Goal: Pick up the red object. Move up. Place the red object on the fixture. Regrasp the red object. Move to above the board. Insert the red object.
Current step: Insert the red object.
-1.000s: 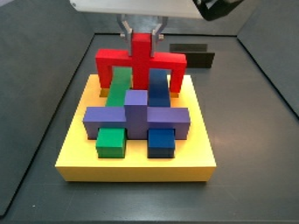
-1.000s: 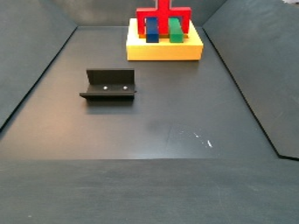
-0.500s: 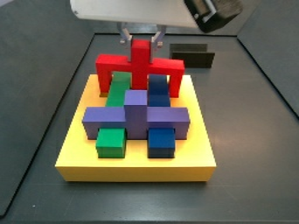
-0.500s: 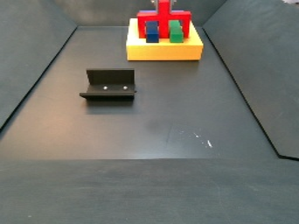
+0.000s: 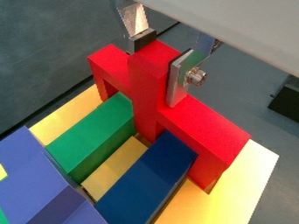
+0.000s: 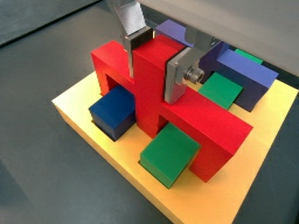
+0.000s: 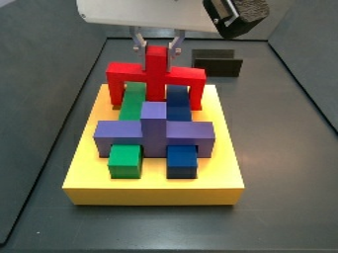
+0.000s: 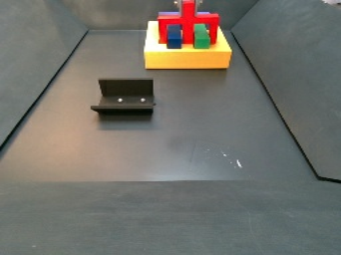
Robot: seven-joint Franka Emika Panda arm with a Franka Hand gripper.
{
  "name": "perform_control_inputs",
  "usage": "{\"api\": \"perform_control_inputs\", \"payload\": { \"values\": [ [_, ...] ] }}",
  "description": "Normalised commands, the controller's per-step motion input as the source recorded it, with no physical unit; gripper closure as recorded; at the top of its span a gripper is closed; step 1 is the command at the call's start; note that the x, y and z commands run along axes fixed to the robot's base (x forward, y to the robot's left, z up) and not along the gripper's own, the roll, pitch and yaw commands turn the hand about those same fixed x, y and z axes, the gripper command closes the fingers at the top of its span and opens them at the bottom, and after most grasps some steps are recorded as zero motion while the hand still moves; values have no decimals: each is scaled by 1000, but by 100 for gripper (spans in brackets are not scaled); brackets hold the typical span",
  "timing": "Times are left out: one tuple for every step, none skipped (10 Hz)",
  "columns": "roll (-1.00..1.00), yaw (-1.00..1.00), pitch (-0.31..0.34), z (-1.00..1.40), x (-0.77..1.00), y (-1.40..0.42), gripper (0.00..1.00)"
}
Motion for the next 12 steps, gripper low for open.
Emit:
{"api": "perform_control_inputs", "payload": {
  "values": [
    [0,0,0,-189,206,0,100],
    [19,0,0,-226,163,0,100],
    [16,0,0,-211,191,0,100],
    [0,0,-19,-249,91,0,100],
    [0,0,-49,-220,123,0,100],
    [-51,0,-69,-194,314,0,100],
    [-57,6,-27,-114,243,0,100],
    [-36,60,-34,-137,117,-9,100],
    [-36,86,-54,-146,9,-11,100],
    [-47,31,-53,-129,63,0,100],
    [-23,43,-6,-89,106,0,100],
    [-6,0,-3,0,0,0,100]
  ]
}}
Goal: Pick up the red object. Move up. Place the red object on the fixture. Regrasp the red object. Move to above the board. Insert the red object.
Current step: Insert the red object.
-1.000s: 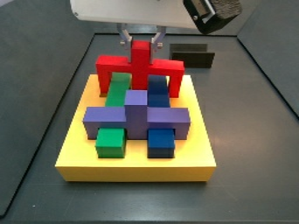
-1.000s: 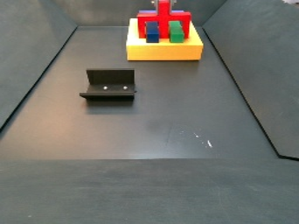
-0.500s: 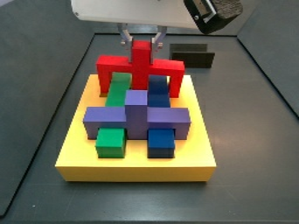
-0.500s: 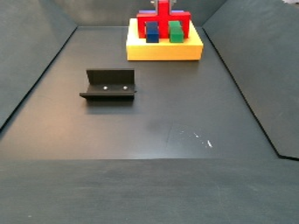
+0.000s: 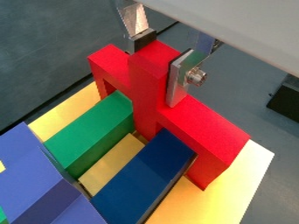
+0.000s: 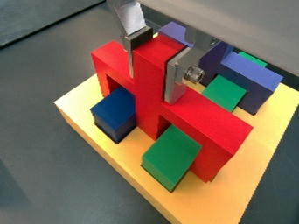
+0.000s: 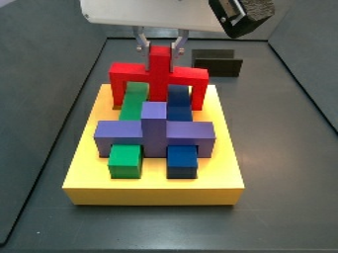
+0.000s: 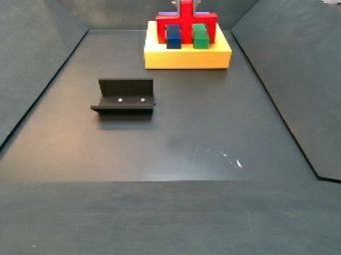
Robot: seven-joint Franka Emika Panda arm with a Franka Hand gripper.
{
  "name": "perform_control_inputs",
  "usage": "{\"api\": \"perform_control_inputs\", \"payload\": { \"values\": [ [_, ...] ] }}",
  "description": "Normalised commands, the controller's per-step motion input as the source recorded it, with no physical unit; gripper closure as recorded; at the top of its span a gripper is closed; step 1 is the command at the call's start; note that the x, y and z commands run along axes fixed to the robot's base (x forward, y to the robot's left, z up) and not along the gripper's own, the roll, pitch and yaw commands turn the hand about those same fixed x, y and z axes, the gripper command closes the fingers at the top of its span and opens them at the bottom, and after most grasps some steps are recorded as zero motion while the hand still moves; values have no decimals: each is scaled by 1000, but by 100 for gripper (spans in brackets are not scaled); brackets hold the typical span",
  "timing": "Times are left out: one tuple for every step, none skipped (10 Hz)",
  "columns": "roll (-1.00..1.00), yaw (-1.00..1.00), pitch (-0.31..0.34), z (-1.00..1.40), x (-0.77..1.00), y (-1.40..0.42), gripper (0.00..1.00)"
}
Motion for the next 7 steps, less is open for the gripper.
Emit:
{"api": "perform_control_inputs", "payload": {
  "values": [
    [0,23,0,-14,0,0,100],
    [0,80,-26,-69,0,-34,100],
    [0,117,-4,-80,71,-89,100],
    [0,51,-7,-117,180,-160,100],
    [0,83,0,-131,329,-100,100],
    [0,31,0,-131,263,-3,100],
    [0,-3,0,-140,80,0,100]
  ]
}}
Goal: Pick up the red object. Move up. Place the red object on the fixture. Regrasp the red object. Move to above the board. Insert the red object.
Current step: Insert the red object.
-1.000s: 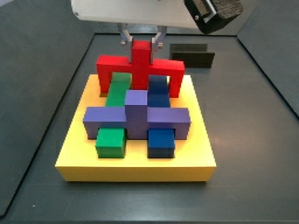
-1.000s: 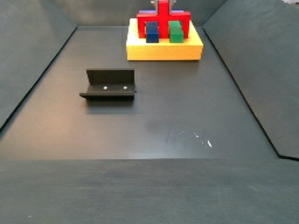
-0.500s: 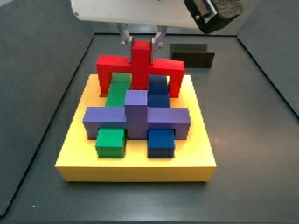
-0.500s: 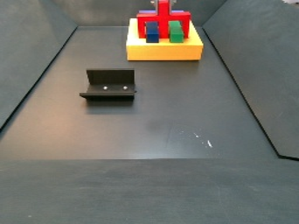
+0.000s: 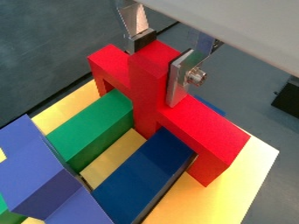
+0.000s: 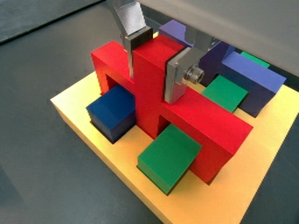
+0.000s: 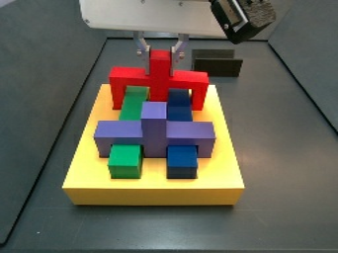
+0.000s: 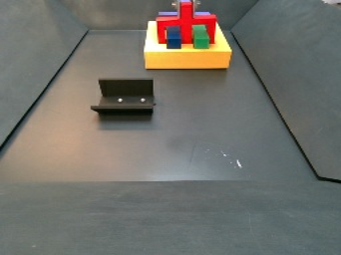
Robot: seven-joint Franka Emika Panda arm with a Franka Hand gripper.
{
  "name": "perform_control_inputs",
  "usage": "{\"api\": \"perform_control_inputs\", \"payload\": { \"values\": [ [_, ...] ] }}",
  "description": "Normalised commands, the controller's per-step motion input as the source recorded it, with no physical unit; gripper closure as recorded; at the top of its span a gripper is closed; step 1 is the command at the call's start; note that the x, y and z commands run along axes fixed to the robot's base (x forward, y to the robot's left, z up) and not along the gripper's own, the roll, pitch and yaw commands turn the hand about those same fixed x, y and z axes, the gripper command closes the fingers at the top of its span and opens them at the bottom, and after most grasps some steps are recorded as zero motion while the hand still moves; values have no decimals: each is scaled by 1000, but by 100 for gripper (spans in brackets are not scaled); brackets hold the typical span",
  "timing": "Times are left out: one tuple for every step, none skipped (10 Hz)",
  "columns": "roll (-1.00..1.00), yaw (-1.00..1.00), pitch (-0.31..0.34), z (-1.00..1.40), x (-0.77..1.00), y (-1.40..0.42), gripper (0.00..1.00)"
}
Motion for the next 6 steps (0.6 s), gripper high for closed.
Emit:
{"api": "perform_control_inputs", "payload": {
  "values": [
    [0,-86,-17,-214,0,20,100],
    [0,-37,-117,-471,-100,17,100],
    [50,-40,-169,-646,-151,0,100],
    [90,-46,-91,-660,-63,0,100],
    [64,-37,-20,-400,0,0,100],
    [0,0,0,0,0,0,100]
  ]
}}
